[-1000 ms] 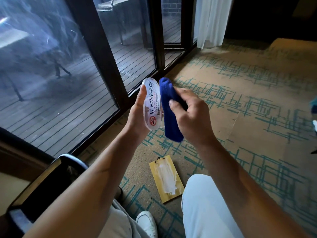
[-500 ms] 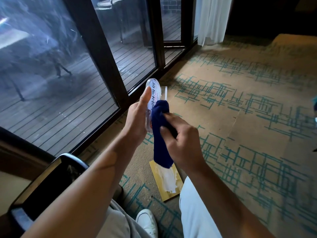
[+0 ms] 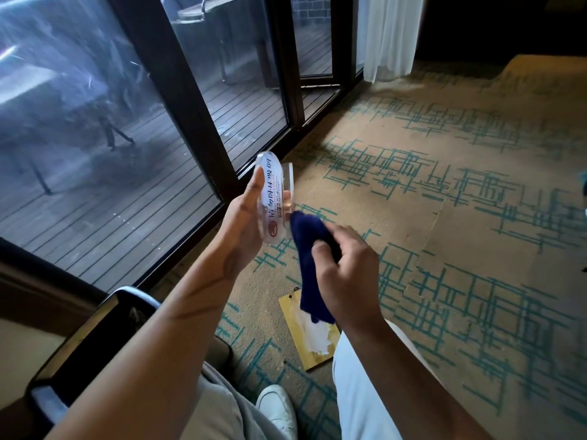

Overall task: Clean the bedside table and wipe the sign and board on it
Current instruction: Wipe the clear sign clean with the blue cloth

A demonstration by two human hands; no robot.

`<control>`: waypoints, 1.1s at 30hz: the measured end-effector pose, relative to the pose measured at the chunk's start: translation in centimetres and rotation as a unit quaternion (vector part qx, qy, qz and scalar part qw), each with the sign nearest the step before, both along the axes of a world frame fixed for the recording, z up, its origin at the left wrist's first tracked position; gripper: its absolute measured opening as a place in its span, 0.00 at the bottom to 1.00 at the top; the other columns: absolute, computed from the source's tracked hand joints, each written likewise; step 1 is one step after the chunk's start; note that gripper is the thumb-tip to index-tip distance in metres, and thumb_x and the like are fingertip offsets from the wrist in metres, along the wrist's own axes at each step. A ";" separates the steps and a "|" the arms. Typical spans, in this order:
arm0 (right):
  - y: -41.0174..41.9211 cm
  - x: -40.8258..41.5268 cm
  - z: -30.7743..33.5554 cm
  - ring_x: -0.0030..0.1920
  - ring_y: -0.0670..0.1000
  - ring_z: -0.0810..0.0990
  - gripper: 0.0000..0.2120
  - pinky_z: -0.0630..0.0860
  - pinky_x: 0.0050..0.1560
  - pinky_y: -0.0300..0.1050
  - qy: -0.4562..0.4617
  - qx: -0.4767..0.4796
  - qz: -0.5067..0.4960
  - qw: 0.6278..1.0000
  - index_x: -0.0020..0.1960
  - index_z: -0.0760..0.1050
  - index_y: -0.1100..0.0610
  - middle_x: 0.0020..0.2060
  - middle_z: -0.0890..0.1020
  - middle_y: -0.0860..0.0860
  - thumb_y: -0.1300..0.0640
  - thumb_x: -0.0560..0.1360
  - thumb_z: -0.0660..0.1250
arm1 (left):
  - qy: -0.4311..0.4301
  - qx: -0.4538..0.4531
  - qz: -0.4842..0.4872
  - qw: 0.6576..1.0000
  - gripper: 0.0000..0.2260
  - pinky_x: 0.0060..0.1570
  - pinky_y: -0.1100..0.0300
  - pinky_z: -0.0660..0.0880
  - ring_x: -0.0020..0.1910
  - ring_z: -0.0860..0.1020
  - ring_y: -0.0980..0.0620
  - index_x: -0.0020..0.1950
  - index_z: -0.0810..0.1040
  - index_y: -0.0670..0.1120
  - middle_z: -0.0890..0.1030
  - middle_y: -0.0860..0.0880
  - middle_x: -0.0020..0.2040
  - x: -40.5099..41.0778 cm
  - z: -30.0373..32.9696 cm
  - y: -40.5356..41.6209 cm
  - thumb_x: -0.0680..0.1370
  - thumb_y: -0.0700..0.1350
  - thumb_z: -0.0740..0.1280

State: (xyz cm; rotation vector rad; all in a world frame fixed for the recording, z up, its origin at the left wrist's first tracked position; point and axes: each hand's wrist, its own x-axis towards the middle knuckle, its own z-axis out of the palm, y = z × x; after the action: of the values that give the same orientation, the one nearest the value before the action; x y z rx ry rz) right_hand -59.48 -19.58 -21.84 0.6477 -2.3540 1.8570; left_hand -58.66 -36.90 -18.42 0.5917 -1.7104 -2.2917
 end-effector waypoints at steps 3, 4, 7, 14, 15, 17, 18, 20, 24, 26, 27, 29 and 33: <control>-0.6 -0.4 0.1 0.51 0.50 0.81 0.18 0.77 0.55 0.43 0.036 0.037 -0.025 0.998 0.61 0.80 0.59 0.51 0.83 0.51 0.53 0.75 0.65 | 0.000 0.006 -0.030 1.000 0.25 0.58 0.49 0.74 0.54 0.77 0.44 0.64 0.77 0.43 0.80 0.41 0.55 0.0 0.0 0.3 0.76 0.59 0.67; -0.8 -0.5 0.0 0.51 0.51 0.81 0.18 0.77 0.54 0.44 0.045 0.056 -0.016 0.997 0.61 0.80 0.59 0.51 0.83 0.51 0.50 0.76 0.66 | 0.004 0.012 -0.026 1.000 0.24 0.57 0.49 0.75 0.55 0.76 0.42 0.64 0.77 0.42 0.79 0.40 0.56 -0.1 -0.1 0.4 0.75 0.57 0.70; -1.3 -0.4 -0.7 0.50 0.51 0.81 0.24 0.77 0.53 0.45 0.060 0.093 0.004 0.994 0.60 0.80 0.58 0.50 0.82 0.51 0.40 0.75 0.69 | -0.015 -0.027 -0.010 0.999 0.23 0.48 0.52 0.78 0.52 0.76 0.43 0.61 0.79 0.40 0.78 0.40 0.54 -0.2 -0.2 0.7 0.74 0.54 0.73; -1.2 -1.4 -0.8 0.41 0.51 0.79 0.15 0.75 0.42 0.46 0.097 0.131 0.013 0.986 0.51 0.80 0.55 0.41 0.82 0.49 0.43 0.76 0.69 | -0.052 -0.098 -0.007 0.994 0.28 0.44 0.52 0.79 0.48 0.80 0.48 0.62 0.77 0.41 0.79 0.44 0.50 -0.4 -0.1 1.0 0.71 0.59 0.76; -1.1 -1.5 -0.6 0.39 0.51 0.79 0.13 0.73 0.40 0.45 0.103 0.129 0.013 0.986 0.48 0.80 0.55 0.39 0.81 0.49 0.44 0.76 0.69 | -0.053 -0.082 -0.001 0.995 0.29 0.44 0.52 0.80 0.47 0.81 0.49 0.63 0.76 0.40 0.80 0.45 0.50 -0.4 0.0 1.0 0.72 0.60 0.74; -0.8 -1.9 -0.3 0.38 0.50 0.78 0.12 0.73 0.39 0.45 0.098 0.114 0.022 0.988 0.47 0.80 0.54 0.37 0.82 0.49 0.45 0.76 0.69 | -0.056 -0.034 0.004 0.998 0.29 0.47 0.49 0.80 0.47 0.82 0.48 0.64 0.76 0.40 0.82 0.44 0.50 -0.3 0.2 0.9 0.75 0.63 0.68; -0.6 -2.1 -0.1 0.37 0.49 0.79 0.11 0.74 0.39 0.46 0.084 0.096 0.028 0.991 0.47 0.81 0.54 0.37 0.83 0.48 0.46 0.76 0.70 | -0.056 -0.014 0.008 0.998 0.27 0.50 0.48 0.80 0.48 0.82 0.46 0.64 0.77 0.40 0.82 0.43 0.51 -0.2 0.3 0.7 0.78 0.62 0.64; -0.1 -2.6 0.4 0.36 0.47 0.80 0.10 0.76 0.39 0.46 0.056 0.057 0.038 0.996 0.49 0.83 0.54 0.37 0.84 0.49 0.47 0.75 0.71 | -0.052 0.002 0.031 0.998 0.20 0.52 0.47 0.78 0.51 0.80 0.43 0.62 0.80 0.42 0.82 0.41 0.52 0.1 0.4 0.5 0.83 0.56 0.58; 1.2 -3.5 0.7 0.39 0.42 0.81 0.08 0.74 0.39 0.34 0.032 0.017 0.074 0.997 0.54 0.84 0.52 0.40 0.86 0.45 0.52 0.76 0.72 | -0.024 -0.011 0.027 0.999 0.14 0.56 0.44 0.76 0.53 0.77 0.42 0.60 0.81 0.42 0.82 0.44 0.48 0.7 0.7 0.6 0.85 0.46 0.58; 1.9 -3.7 0.6 0.40 0.42 0.83 0.08 0.75 0.41 0.35 -0.022 -0.022 0.098 0.995 0.54 0.84 0.51 0.42 0.87 0.44 0.53 0.76 0.72 | -0.008 -0.030 0.009 0.999 0.14 0.57 0.43 0.73 0.53 0.76 0.41 0.62 0.80 0.41 0.82 0.43 0.49 0.9 0.9 0.7 0.85 0.46 0.59; 2.1 -3.8 0.6 0.40 0.43 0.83 0.06 0.76 0.42 0.37 -0.064 -0.054 0.110 0.990 0.53 0.84 0.50 0.42 0.87 0.45 0.54 0.76 0.72 | -0.002 -0.037 0.002 0.999 0.15 0.58 0.42 0.72 0.53 0.76 0.41 0.62 0.80 0.40 0.81 0.41 0.50 1.0 0.9 0.7 0.84 0.47 0.60; 2.4 -3.7 0.5 0.41 0.48 0.85 0.05 0.81 0.44 0.46 -0.152 -0.122 0.127 0.973 0.50 0.85 0.49 0.42 0.87 0.47 0.57 0.76 0.72 | -0.002 -0.045 -0.012 0.999 0.17 0.63 0.39 0.71 0.54 0.76 0.40 0.61 0.80 0.38 0.80 0.37 0.54 1.2 1.3 1.0 0.84 0.49 0.61; 2.6 -3.8 -0.2 0.47 0.63 0.85 0.07 0.80 0.49 0.70 -0.234 -0.176 0.124 0.948 0.50 0.85 0.46 0.47 0.87 0.54 0.52 0.73 0.73 | -0.036 -0.170 -0.020 0.985 0.19 0.55 0.46 0.79 0.48 0.81 0.43 0.52 0.84 0.43 0.85 0.40 0.49 1.4 1.9 1.6 0.83 0.55 0.60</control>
State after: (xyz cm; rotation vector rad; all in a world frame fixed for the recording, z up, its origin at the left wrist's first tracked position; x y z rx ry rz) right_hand -63.25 -16.97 -22.06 0.5242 -2.1530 2.7206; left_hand -57.26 -35.26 -16.52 0.5770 -2.1024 -1.9552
